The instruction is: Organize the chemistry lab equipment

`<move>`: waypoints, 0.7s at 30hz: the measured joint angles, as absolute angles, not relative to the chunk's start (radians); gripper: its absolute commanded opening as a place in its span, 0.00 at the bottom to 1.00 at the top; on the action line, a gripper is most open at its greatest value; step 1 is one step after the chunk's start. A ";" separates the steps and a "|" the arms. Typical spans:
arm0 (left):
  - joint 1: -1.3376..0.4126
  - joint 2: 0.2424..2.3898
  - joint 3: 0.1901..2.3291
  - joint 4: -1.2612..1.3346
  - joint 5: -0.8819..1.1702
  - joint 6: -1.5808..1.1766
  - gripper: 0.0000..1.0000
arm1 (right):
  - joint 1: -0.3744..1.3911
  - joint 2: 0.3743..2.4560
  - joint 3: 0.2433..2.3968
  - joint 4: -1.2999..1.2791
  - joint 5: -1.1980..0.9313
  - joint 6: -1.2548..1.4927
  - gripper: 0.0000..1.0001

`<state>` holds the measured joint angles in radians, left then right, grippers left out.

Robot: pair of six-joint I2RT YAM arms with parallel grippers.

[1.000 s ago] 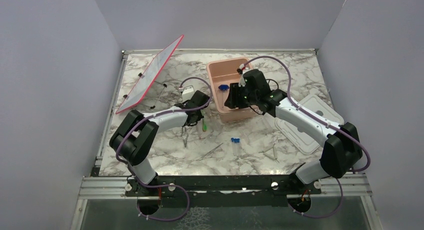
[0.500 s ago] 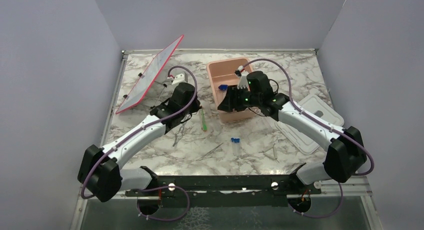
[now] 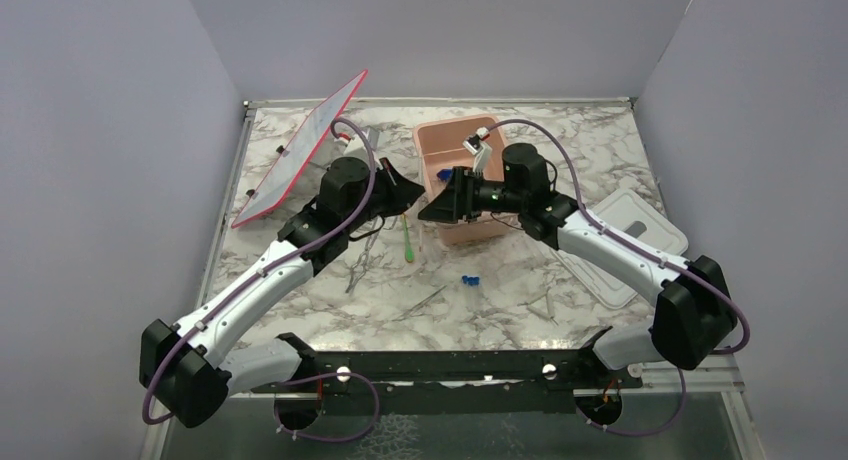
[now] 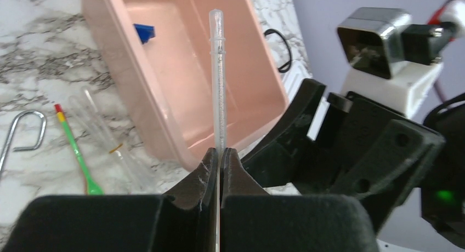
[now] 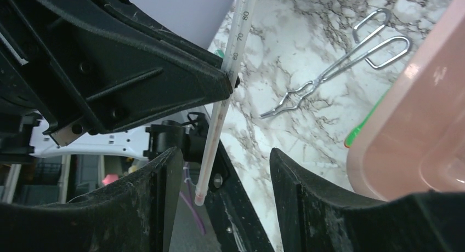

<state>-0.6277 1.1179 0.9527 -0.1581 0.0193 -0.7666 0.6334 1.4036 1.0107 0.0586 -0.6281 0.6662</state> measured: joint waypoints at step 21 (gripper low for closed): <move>-0.628 1.111 1.013 -0.206 -0.077 -0.802 0.59 | 0.627 1.422 1.015 0.152 -0.593 0.777 0.15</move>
